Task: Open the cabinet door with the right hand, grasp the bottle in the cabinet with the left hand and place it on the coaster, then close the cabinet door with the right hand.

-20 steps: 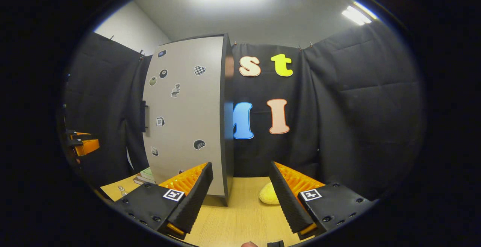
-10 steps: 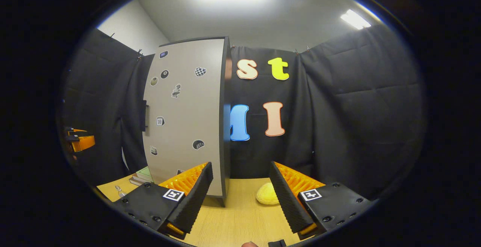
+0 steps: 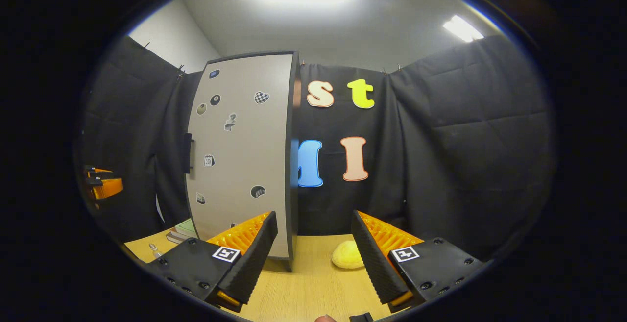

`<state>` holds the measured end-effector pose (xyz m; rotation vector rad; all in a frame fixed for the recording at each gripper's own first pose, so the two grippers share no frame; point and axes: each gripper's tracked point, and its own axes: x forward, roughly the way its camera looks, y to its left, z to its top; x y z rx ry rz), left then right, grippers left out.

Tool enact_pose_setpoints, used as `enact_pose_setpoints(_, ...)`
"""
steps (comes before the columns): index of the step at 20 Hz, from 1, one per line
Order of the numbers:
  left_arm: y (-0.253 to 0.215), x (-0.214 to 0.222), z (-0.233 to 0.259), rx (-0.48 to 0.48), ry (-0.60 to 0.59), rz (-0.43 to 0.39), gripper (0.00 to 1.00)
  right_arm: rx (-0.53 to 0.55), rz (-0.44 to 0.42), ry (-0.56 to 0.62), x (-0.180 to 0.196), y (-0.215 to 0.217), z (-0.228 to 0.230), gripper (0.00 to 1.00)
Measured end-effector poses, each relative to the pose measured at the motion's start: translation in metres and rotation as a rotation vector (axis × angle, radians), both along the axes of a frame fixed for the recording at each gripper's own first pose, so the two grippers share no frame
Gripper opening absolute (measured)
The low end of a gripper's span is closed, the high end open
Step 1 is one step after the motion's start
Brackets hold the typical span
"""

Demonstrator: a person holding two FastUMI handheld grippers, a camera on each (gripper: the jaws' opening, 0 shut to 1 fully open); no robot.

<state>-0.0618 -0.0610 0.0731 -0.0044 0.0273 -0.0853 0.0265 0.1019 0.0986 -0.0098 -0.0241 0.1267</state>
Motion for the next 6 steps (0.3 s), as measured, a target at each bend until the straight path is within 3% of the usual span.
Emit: enact_pose_setpoints(6,0.0100,0.0001,-0.0008,-0.013,0.000,0.013,0.75,-0.012,-0.005,0.000,0.0020,-0.0031,0.0011,0.93)
